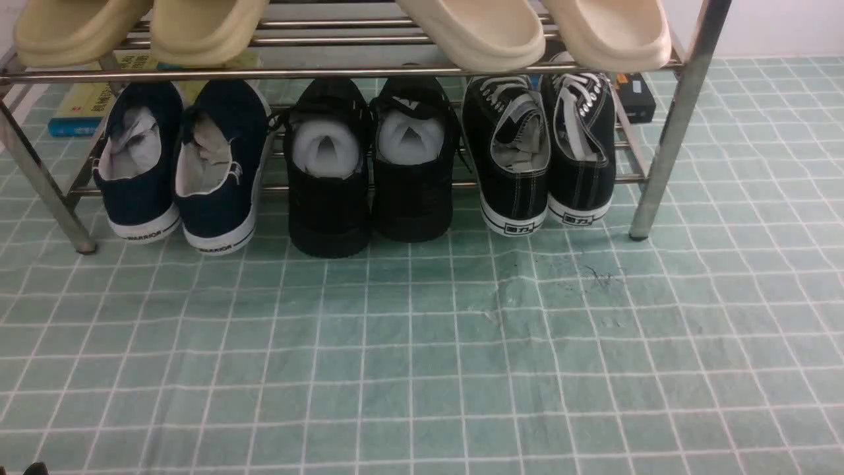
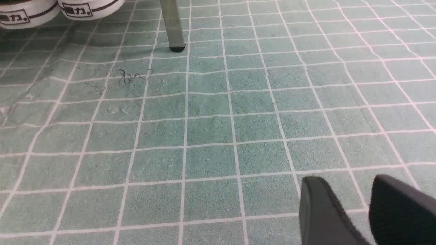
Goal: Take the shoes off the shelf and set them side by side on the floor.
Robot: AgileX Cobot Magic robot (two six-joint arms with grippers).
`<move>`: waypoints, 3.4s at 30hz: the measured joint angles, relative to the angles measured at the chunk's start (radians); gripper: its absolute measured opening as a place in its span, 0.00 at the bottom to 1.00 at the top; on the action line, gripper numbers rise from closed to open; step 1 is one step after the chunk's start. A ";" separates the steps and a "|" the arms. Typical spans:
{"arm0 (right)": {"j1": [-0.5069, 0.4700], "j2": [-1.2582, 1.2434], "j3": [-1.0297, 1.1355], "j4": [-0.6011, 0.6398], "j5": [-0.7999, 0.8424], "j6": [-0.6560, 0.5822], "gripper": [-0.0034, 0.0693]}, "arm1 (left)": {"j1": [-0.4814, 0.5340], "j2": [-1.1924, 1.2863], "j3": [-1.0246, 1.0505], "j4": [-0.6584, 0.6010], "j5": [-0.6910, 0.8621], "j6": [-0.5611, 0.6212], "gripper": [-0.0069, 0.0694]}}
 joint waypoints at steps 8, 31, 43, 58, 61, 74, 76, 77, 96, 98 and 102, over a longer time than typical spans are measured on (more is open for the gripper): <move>0.000 0.000 0.000 0.000 0.000 0.000 0.38 | 0.000 0.000 0.000 0.000 0.000 0.000 0.41; 0.000 0.000 0.000 0.000 0.000 0.000 0.38 | 0.000 0.000 0.000 0.001 0.000 0.000 0.41; 0.000 0.000 0.007 0.293 -0.037 0.176 0.38 | 0.000 0.000 0.000 0.001 0.000 0.000 0.41; 0.000 0.000 -0.054 0.598 0.001 0.177 0.34 | 0.000 0.000 0.000 0.001 0.000 0.000 0.41; 0.000 0.010 -0.204 0.557 0.045 0.022 0.24 | 0.000 0.000 0.000 0.001 0.000 0.000 0.41; 0.000 0.639 -0.685 0.366 0.597 -0.116 0.05 | 0.000 0.000 0.000 0.001 0.000 0.000 0.41; 0.000 0.769 -0.708 0.393 0.644 -0.166 0.05 | 0.000 0.000 0.000 0.001 0.000 0.000 0.41; 0.000 0.817 -0.714 0.416 0.653 -0.189 0.05 | 0.000 0.000 0.000 0.001 0.000 0.000 0.41; 0.355 1.423 -1.183 0.515 0.690 -0.289 0.34 | 0.000 0.000 0.000 0.001 0.000 0.000 0.41; 0.416 1.476 -1.255 0.416 0.683 -0.199 0.40 | 0.000 0.000 0.000 0.001 0.000 0.000 0.41; 0.524 1.607 -1.443 0.230 0.684 -0.061 0.51 | 0.000 0.000 0.000 0.001 0.000 0.000 0.41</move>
